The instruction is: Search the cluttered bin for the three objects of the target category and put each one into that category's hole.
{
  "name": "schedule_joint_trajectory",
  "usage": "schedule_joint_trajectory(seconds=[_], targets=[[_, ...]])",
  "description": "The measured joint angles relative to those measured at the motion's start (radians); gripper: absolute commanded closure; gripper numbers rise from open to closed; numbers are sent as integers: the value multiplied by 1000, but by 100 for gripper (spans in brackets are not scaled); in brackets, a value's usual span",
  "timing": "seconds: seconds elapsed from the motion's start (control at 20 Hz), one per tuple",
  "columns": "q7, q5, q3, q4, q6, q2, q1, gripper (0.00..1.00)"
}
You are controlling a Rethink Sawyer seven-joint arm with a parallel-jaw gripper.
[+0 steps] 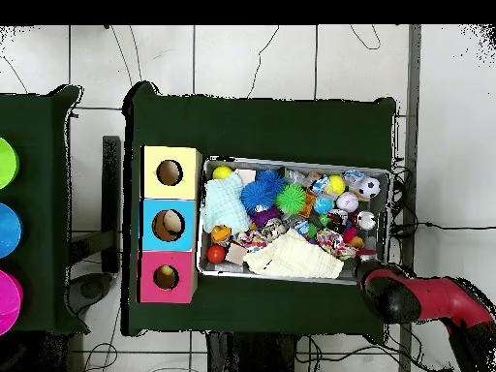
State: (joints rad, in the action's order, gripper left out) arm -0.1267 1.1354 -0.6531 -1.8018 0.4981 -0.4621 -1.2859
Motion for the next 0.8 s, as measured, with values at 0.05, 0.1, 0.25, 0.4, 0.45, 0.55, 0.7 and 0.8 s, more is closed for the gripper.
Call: schedule_joint_trajectory(seconds=[0.05, 0.1, 0.25, 0.4, 0.45, 0.55, 0.7, 0.8], targets=[[0, -1, 1, 0, 0, -1, 1, 0], [0, -1, 3, 0, 0, -2, 7, 0], [0, -6, 6, 0, 0, -1, 23, 0], [0, -14, 5, 1, 1, 2, 35, 0], [0, -21, 6, 3, 5, 4, 41, 0], [0, -41, 6, 13, 25, 9, 53, 0], [0, -61, 6, 26, 56, 13, 66, 0], [0, -81, 6, 43, 93, 16, 83, 0]])
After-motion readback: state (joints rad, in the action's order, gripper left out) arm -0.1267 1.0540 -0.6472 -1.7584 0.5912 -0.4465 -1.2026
